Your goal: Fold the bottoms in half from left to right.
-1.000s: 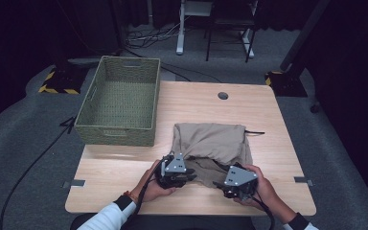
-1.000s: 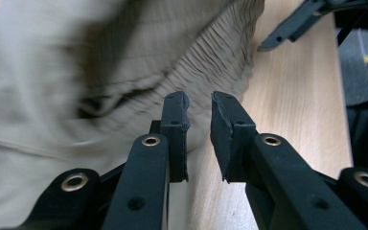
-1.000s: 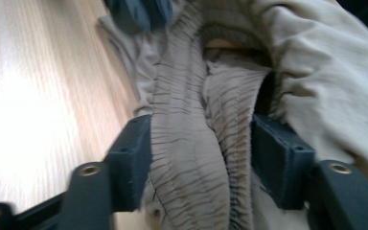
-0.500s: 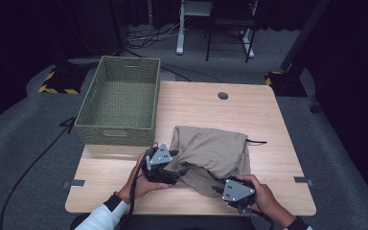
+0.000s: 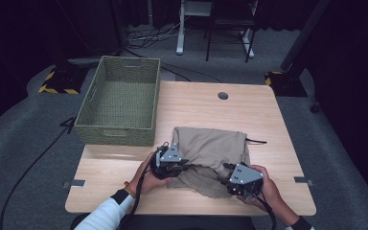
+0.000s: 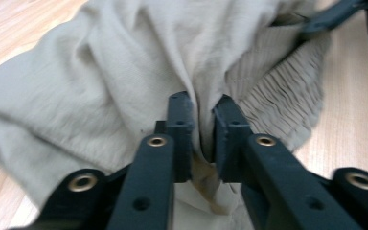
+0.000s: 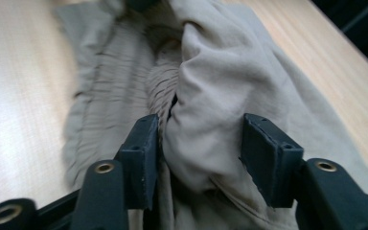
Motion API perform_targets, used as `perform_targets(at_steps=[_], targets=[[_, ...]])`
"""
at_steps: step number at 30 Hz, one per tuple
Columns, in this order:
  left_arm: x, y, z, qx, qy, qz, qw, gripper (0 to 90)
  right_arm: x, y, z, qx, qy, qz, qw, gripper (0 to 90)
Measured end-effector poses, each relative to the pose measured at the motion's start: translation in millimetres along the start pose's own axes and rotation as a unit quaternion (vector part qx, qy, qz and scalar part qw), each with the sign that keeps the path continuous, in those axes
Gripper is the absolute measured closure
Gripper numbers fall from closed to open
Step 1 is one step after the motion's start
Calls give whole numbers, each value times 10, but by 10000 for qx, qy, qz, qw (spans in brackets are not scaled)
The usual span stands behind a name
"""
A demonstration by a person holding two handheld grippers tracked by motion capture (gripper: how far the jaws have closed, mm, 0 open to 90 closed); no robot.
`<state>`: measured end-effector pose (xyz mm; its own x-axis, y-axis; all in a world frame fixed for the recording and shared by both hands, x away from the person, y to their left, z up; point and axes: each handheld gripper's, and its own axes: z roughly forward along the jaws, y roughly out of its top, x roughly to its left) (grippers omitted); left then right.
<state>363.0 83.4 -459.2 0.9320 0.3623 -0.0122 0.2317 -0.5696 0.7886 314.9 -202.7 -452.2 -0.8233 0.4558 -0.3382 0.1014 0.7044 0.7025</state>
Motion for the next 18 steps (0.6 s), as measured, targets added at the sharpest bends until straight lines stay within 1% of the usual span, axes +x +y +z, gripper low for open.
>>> perform_targets(at_steps=[1,3,4,5,6,8,9,11,12,13,14,15,16,17,18], targets=[[10,20,-7,-49,-79,12,10000,838,-30,7,31,33,16,22,10000,519],[37,66,-24,-73,-121,0,9999,854,-98,26,70,114,-54,119,9998,634],[42,85,-30,-74,-141,39,9999,856,-134,39,73,101,-12,110,9999,678],[47,102,-39,-42,-95,143,9998,859,-177,52,64,63,57,148,9999,720],[45,113,-45,-26,-85,196,9998,860,-223,67,46,34,95,220,9997,747],[38,131,-53,19,2,275,9996,862,-302,103,-15,-81,223,386,9990,789],[36,137,-58,10,-18,284,9996,862,-335,118,-50,-157,266,468,9984,798],[19,144,-60,45,23,334,9994,862,-387,149,-112,-294,342,578,9973,783],[9,142,-58,51,20,350,9994,862,-400,160,-135,-310,340,632,9969,793],[2,138,-50,61,0,341,9994,862,-402,164,-151,-296,278,646,9971,816],[-7,135,-34,129,18,365,9992,861,-398,167,-161,-259,253,601,9975,823],[-23,135,-15,199,106,443,9988,860,-394,167,-169,-242,298,568,9976,826],[-39,137,-1,232,190,504,9983,849,-399,165,-178,-262,359,612,9971,838],[-48,144,6,246,156,530,9982,842,-404,167,-183,-253,377,629,9970,854],[-62,154,10,269,185,566,9979,843,-405,174,-187,-235,388,622,9970,861]])
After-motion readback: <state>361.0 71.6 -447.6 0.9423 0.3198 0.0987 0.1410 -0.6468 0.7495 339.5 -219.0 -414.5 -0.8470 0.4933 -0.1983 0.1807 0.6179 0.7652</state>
